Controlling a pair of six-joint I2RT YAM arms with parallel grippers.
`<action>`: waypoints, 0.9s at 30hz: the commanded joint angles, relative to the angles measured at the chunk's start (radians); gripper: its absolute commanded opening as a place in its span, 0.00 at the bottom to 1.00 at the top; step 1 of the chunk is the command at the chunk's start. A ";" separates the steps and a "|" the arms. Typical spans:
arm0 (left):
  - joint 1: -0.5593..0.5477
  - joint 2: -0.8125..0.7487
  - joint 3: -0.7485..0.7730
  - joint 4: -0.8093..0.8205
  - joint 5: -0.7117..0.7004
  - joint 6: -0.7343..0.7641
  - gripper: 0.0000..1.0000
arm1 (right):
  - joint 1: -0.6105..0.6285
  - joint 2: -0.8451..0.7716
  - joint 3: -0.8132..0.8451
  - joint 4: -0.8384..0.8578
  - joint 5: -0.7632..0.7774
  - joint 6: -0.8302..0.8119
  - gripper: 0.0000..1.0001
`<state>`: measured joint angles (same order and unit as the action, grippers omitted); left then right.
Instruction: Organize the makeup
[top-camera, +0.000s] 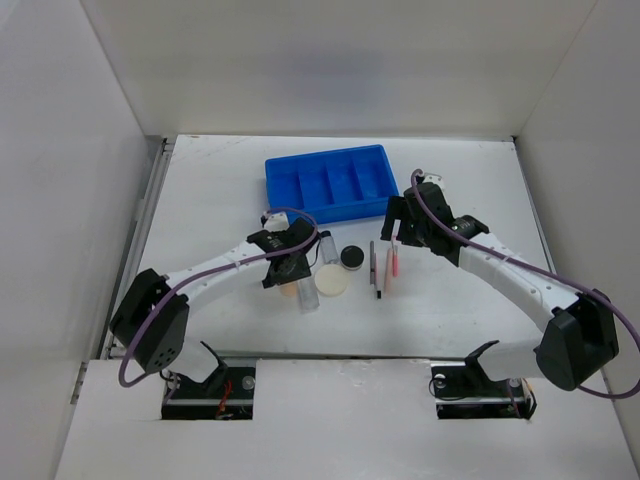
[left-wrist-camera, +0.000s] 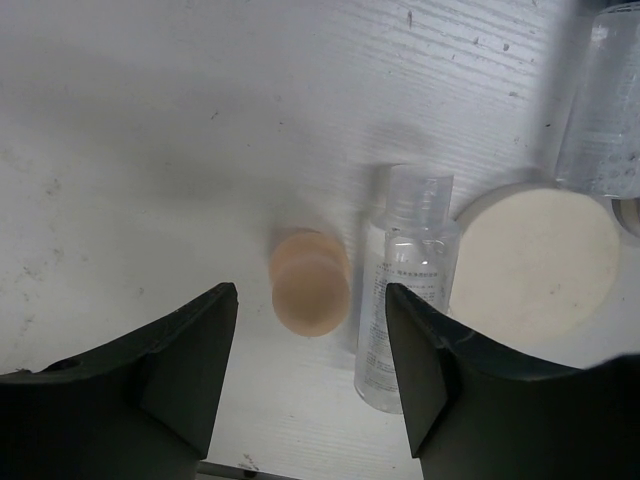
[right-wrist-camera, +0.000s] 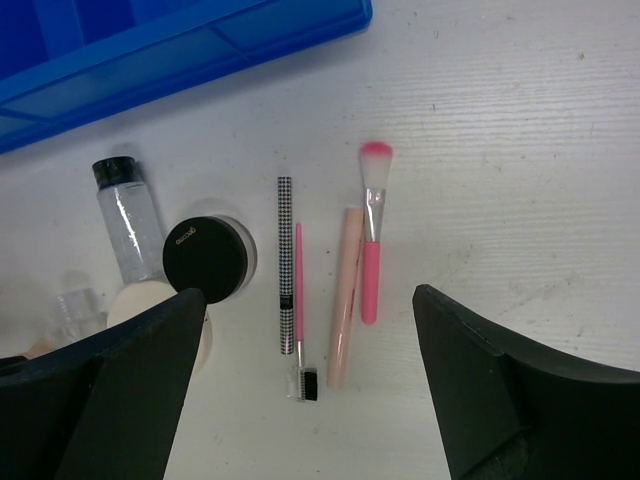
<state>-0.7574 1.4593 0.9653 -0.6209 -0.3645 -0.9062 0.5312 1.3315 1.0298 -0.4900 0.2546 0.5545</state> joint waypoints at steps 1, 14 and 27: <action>0.000 0.007 -0.013 0.009 0.006 -0.056 0.57 | 0.003 -0.006 0.041 -0.005 0.017 0.001 0.91; 0.009 0.036 -0.053 0.036 -0.004 -0.080 0.37 | 0.003 0.012 0.050 -0.005 0.017 0.001 0.91; 0.143 -0.050 0.358 -0.142 -0.116 0.209 0.07 | 0.003 0.021 0.059 -0.015 0.044 0.001 0.91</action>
<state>-0.6834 1.3979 1.1896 -0.7532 -0.4248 -0.8200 0.5312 1.3506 1.0409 -0.5007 0.2729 0.5545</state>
